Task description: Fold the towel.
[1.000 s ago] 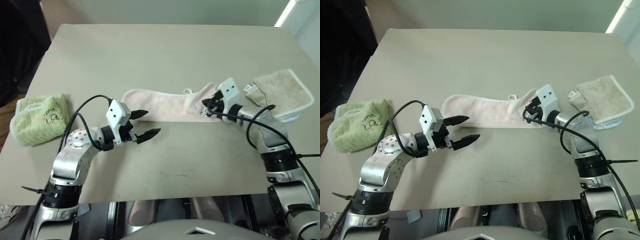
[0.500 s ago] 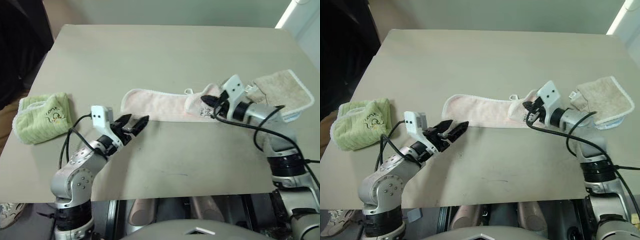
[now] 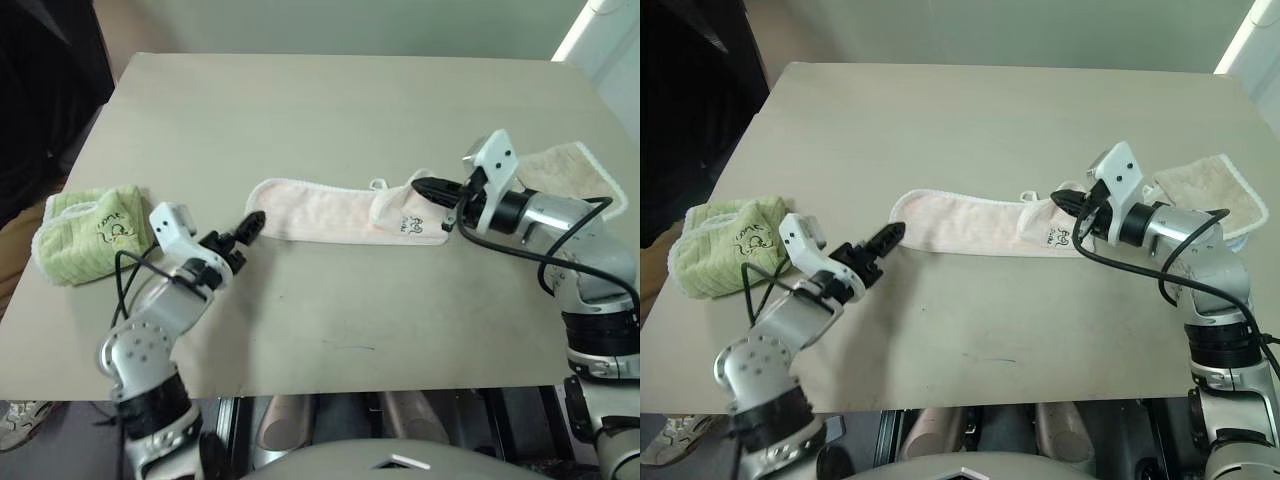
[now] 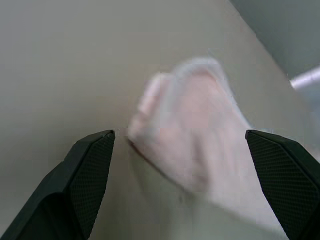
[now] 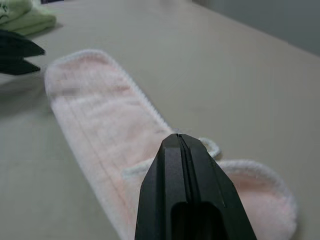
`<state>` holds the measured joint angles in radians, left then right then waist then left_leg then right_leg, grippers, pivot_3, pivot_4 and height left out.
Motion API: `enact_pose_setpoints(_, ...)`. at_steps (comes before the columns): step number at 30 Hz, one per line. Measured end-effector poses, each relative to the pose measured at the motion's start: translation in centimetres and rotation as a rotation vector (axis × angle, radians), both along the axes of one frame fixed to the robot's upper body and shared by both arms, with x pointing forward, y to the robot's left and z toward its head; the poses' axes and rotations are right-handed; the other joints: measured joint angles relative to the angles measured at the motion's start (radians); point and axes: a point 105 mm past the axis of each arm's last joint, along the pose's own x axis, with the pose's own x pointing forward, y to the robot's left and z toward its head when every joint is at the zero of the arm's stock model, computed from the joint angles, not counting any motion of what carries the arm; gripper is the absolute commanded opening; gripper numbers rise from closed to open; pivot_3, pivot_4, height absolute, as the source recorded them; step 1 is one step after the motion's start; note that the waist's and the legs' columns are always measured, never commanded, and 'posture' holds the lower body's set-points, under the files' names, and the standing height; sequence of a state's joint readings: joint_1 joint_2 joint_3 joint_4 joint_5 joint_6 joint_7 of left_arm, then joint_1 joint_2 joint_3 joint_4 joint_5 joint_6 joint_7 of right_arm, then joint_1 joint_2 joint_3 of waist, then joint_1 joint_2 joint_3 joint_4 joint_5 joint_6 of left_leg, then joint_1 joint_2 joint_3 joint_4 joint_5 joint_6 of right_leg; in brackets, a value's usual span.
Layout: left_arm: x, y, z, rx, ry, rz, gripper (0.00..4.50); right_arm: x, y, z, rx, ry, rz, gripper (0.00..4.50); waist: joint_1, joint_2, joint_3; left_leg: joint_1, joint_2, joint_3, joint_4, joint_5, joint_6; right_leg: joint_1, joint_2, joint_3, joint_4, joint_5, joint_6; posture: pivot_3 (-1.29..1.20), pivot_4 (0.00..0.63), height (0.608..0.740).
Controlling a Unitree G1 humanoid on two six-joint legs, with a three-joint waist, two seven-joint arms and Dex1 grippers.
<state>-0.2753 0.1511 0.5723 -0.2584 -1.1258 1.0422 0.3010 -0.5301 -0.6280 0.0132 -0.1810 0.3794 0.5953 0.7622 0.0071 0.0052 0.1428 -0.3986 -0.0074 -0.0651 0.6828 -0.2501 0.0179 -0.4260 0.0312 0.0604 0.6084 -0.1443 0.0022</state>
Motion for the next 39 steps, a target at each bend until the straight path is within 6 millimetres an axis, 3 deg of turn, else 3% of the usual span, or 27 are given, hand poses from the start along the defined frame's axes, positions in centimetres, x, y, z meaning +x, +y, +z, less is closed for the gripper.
enact_pose_setpoints(4,1.4,0.4,0.1,-0.089,0.042,0.041,4.5,-0.3,0.4,0.3,0.029,-0.006,0.009,0.01,0.001,0.0,0.0,0.002,0.0,0.0,-0.004,0.003,-0.004,0.0,0.0,0.0,0.0,0.0,-0.001,0.0,0.15,0.74)
enact_pose_setpoints(9,1.6,0.5,0.0,-0.116,0.058,0.053,4.5,-0.4,0.5,0.3,0.033,0.003,0.014,0.01,0.001,0.0,0.0,0.007,-0.001,0.0,-0.005,0.003,-0.004,0.004,0.001,0.0,0.0,-0.001,-0.001,0.0,0.15,0.74)
enact_pose_setpoints(16,3.0,-0.4,-0.2,-0.168,0.084,0.017,4.5,-1.7,1.3,-0.1,0.066,0.039,0.048,0.01,0.01,0.003,0.002,0.016,-0.003,-0.003,-0.006,0.004,-0.003,0.016,0.001,0.0,0.0,-0.003,-0.002,0.0,0.15,0.74)
enact_pose_setpoints(19,3.2,-0.5,-0.5,-0.168,0.097,0.011,3.59,-2.3,1.5,-0.1,0.077,0.054,0.065,0.0,0.013,0.003,0.002,0.016,-0.004,-0.005,-0.006,0.003,-0.004,0.016,0.001,0.0,0.0,-0.004,-0.002,0.0,0.15,0.74)
enact_pose_setpoints(28,3.5,-1.5,-1.3,-0.181,0.121,-0.029,0.23,-3.2,1.8,-1.2,0.088,0.116,0.081,0.0,0.014,0.001,0.005,0.012,-0.005,-0.006,-0.006,-0.003,-0.006,0.012,0.001,0.0,0.0,-0.012,0.002,0.0,0.15,0.74)
enact_pose_setpoints(30,3.5,-1.6,-1.2,-0.182,0.116,-0.036,0.03,-3.2,1.8,-1.2,0.088,0.116,0.077,0.0,0.014,0.001,0.005,0.011,-0.005,-0.006,-0.006,0.001,-0.014,0.011,0.001,0.0,0.0,-0.014,0.003,0.0,0.15,0.74)
enact_pose_setpoints(35,3.5,-1.7,-0.9,-0.175,0.099,-0.053,0.03,-3.1,1.7,-1.2,0.088,0.116,0.066,0.0,0.014,0.001,0.005,0.01,-0.005,-0.006,-0.006,0.0,-0.013,0.01,0.001,0.0,0.0,-0.018,0.001,0.0,0.15,0.74)
enact_pose_setpoints(39,3.9,-0.5,0.8,-0.145,0.023,-0.047,0.03,-3.1,1.6,-1.5,0.088,0.124,0.06,0.0,0.014,0.001,0.005,0.01,-0.005,-0.006,-0.007,-0.003,-0.012,0.009,0.001,0.0,0.001,-0.017,0.001,0.0,0.15,0.74)
